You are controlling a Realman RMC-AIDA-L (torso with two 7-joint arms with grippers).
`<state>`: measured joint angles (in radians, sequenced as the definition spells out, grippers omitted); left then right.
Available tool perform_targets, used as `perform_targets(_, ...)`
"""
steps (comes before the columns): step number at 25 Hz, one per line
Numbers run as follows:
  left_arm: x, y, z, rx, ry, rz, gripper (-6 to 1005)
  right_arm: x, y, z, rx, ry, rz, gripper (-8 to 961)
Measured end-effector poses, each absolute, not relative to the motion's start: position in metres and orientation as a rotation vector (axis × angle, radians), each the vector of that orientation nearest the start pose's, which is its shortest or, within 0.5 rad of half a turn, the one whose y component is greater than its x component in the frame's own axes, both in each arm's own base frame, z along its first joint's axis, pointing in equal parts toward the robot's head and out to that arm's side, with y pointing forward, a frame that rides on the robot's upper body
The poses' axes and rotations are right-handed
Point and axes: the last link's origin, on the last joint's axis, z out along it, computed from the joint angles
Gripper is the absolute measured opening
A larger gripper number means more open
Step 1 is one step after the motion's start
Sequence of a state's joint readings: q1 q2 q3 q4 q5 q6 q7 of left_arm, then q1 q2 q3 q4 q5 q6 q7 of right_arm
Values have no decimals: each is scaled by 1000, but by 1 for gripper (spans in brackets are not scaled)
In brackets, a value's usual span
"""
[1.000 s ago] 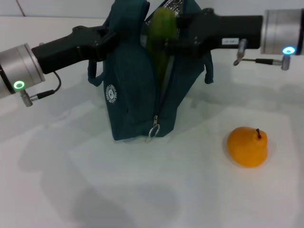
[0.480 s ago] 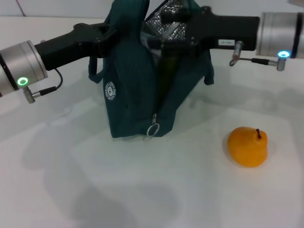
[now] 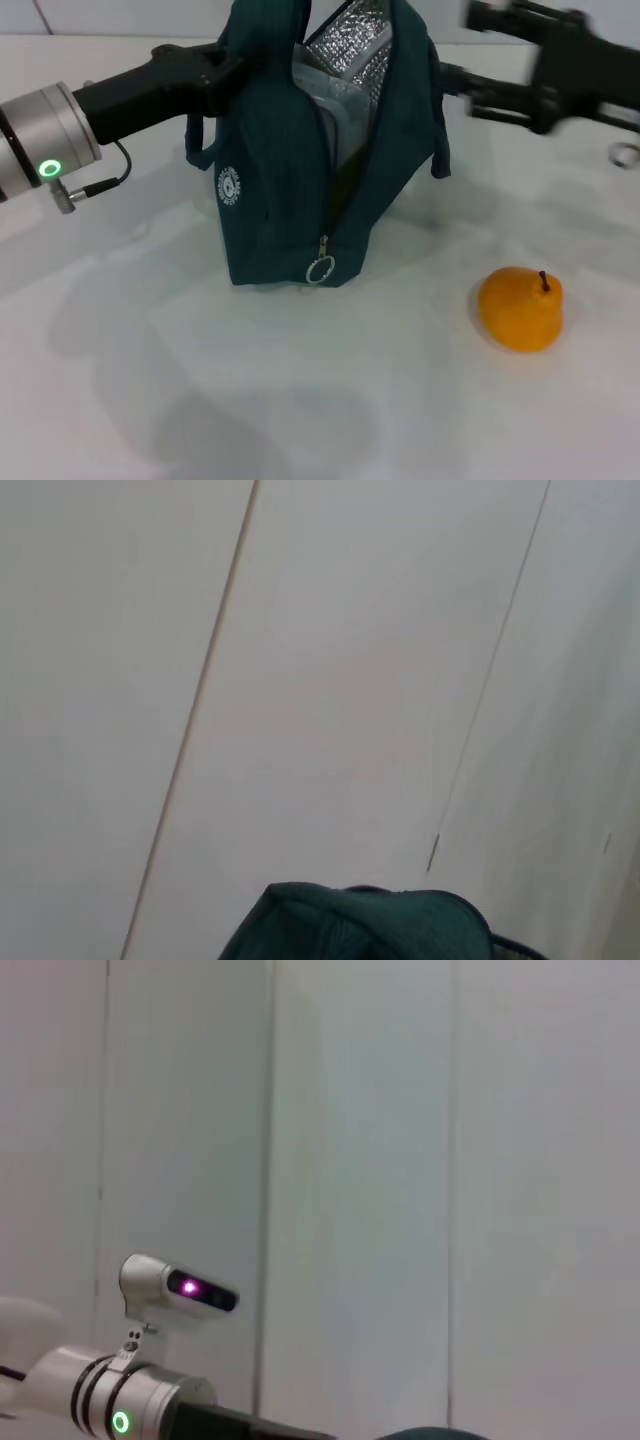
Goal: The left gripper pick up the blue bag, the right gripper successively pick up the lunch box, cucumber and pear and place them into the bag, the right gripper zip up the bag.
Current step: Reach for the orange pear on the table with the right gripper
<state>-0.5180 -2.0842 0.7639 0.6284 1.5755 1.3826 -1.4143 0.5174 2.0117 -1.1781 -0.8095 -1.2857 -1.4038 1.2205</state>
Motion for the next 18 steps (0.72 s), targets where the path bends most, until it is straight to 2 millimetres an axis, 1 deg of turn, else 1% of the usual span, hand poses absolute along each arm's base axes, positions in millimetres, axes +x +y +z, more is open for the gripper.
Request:
perform_targets(1,-242,366,23,-2328,-690,-1064,56,197,350,42,-2510,76,1071,752)
perform_targets(2,-242,366,23,-2328,-690,-1064,56,197,350,42,-2510,76,1071,751)
perform_targets(4,-243,366,24,-2299,-674,-1086,56,218,333,49,-2494,81,1080,750)
perform_targets(5,-244,366,24,-2287,-669,-1094,56,232,321,50,-2487,105,1087,738)
perform_targets(7,-245,365,25,-2271,-665,-1101,56,245,310,47,-2484,138,1090,713)
perform_targets(9,-248,363,24,-2254,-663,-1107,57,260,298,39,-2492,172,1061,688)
perform_targets(11,-249,363,22,-2249,-657,-1106,57,271,286,30,-2526,187,1020,663)
perform_targets(12,-249,363,21,-2249,-655,-1106,57,273,282,27,-2537,189,1015,651)
perform_targets(13,-249,363,20,-2252,-654,-1105,57,277,275,23,-2556,194,1017,625)
perform_targets(15,-248,363,19,-2257,-652,-1104,57,282,265,20,-2563,204,1033,572)
perform_targets(18,-247,363,18,-2262,-650,-1101,58,289,257,15,-2560,234,1042,493)
